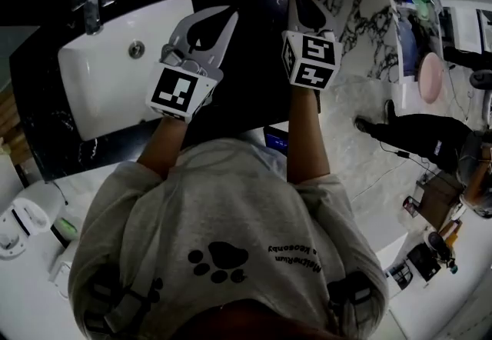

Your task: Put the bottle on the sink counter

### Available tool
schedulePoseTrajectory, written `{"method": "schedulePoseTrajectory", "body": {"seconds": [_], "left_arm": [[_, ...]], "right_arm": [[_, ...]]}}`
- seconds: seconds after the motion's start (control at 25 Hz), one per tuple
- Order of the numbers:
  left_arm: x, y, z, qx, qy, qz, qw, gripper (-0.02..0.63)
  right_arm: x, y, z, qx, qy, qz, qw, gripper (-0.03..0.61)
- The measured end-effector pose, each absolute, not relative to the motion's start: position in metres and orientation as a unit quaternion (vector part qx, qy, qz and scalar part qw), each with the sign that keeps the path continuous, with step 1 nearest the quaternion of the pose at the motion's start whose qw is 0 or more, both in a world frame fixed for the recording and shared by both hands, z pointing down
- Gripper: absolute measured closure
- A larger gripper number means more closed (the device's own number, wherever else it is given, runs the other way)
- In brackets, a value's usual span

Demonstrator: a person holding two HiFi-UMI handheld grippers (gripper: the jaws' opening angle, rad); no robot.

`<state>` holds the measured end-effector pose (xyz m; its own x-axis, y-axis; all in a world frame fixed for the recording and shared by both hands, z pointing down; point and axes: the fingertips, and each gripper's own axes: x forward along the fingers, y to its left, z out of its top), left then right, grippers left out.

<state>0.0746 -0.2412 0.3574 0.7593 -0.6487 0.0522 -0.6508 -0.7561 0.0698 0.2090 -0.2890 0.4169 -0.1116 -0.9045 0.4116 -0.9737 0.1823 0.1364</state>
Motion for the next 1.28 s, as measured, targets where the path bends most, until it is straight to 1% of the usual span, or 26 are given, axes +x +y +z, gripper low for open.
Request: {"method": "schedulePoseTrajectory", "body": {"seconds": [0.08,0.2,0.44,0.72,0.84,1.12,1.28], "left_arm": [[0.069,-0.233,0.351,0.938,-0.345,0.011,0.038,0.614],[0.064,-0.221,0.343,0.94,-0.34,0.01,0.036,0.614],[0.052,-0.198,0.33,0.943,-0.331,0.01,0.046,0.614],[0.036,-0.176,0.317,0.943,-0.327,0.005,0.055,0.614],[0.033,-0.166,0.31,0.942,-0.33,0.005,0.056,0.614],[0.028,-0.142,0.285,0.935,-0.353,-0.007,0.03,0.614],[0.033,-0.128,0.274,0.933,-0.36,-0.008,0.016,0.614]], "right_arm": [[0.204,-0.274,0.408,0.64,-0.738,0.09,0.196,0.576],[0.2,-0.252,0.395,0.65,-0.734,0.101,0.172,0.577],[0.197,-0.21,0.356,0.682,-0.716,0.086,0.122,0.577],[0.183,-0.162,0.314,0.705,-0.702,0.058,0.084,0.577],[0.175,-0.144,0.301,0.705,-0.703,0.048,0.075,0.577],[0.154,-0.108,0.284,0.695,-0.716,0.034,0.051,0.577],[0.142,-0.097,0.281,0.679,-0.731,0.025,0.056,0.577]]}}
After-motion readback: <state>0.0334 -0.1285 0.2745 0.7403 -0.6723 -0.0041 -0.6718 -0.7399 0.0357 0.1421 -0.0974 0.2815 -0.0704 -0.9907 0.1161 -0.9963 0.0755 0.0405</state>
